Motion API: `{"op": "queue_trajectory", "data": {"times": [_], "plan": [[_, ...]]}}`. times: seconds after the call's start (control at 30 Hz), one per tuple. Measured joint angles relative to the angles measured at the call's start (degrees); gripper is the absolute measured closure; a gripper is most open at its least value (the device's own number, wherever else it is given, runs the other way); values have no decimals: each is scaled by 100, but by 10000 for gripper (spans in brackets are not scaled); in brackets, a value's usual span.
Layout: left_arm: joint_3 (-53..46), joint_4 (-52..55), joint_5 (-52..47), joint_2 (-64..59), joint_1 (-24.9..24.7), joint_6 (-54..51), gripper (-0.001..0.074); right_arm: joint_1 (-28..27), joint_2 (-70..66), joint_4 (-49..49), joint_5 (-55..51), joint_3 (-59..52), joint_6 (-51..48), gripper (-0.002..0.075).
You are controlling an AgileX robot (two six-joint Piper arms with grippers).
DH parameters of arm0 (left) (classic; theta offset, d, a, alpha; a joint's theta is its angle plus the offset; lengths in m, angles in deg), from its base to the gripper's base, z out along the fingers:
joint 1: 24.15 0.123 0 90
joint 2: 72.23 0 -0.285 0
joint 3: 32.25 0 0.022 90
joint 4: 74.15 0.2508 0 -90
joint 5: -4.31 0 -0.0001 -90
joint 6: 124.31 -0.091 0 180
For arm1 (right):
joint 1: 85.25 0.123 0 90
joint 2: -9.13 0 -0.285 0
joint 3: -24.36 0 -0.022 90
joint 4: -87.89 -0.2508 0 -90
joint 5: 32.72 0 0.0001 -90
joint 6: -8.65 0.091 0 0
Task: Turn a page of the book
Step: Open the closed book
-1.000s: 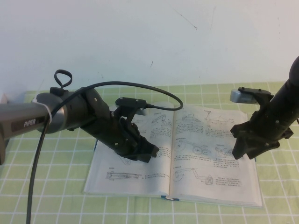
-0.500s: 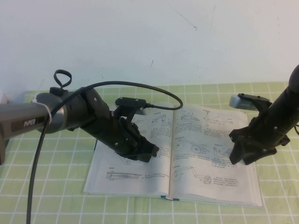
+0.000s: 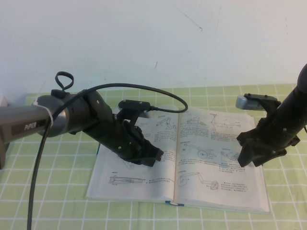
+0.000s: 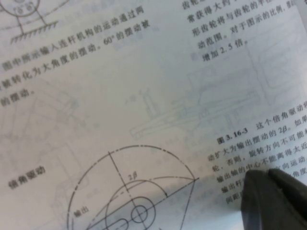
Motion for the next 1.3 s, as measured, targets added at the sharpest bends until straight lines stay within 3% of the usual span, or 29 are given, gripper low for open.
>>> {"op": "queue_trajectory", "data": {"times": [0.63,1.03,1.3], "plan": [[0,0,13,0,0,0,737,0,-20,331,99,-4,250,392],[0,0,60,0,0,0,737,0,-133,-129,99,-4,15,392],[0,-121,92,0,0,0,737,0,-294,-1595,86,-4,-678,392]]}}
